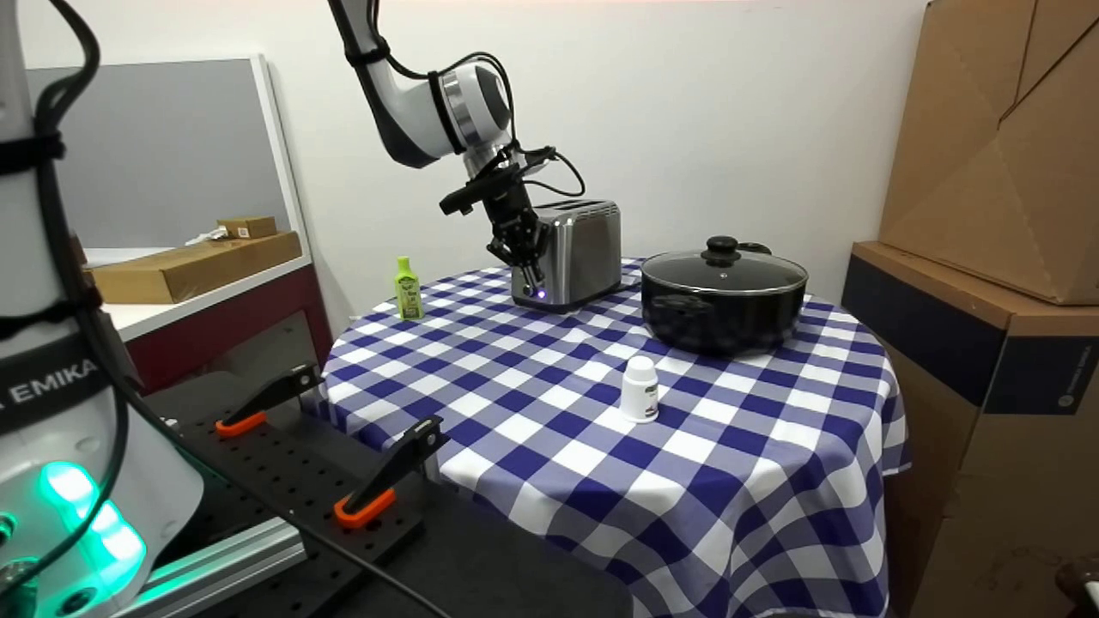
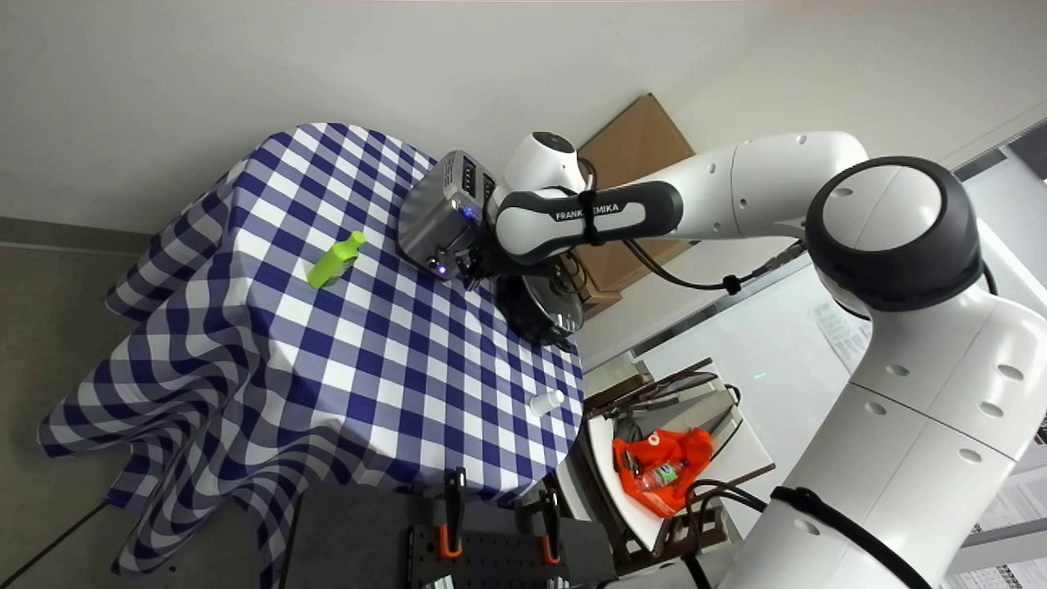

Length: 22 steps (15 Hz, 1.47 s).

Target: Switch off the toaster

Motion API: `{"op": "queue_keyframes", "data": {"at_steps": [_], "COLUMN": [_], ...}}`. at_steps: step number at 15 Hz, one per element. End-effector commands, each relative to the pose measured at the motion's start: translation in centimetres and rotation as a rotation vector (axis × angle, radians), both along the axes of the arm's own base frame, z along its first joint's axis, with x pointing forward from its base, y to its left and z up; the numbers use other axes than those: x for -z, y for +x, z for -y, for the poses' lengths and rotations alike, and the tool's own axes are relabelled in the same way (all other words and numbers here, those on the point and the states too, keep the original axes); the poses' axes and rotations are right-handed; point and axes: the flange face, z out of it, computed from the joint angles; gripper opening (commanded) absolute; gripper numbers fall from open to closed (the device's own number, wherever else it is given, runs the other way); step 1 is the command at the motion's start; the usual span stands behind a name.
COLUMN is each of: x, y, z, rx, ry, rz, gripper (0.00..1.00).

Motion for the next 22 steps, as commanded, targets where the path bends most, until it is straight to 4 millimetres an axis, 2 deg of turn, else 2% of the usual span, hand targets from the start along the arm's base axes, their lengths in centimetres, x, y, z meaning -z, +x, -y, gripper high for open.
{"op": "queue_keyframes", "data": {"at_steps": [1, 9, 22], "x": [1.5, 3.1, 3.0], "y": [1.0, 1.9, 2.3], "z": [-1.1, -2.2, -2.4], "rx": [0.0, -0.039, -0.082], "ry": [0.005, 0.013, 0.05], "rz": [0.024, 0.052, 0.11], "gripper": [0.0, 0.0, 0.0]}}
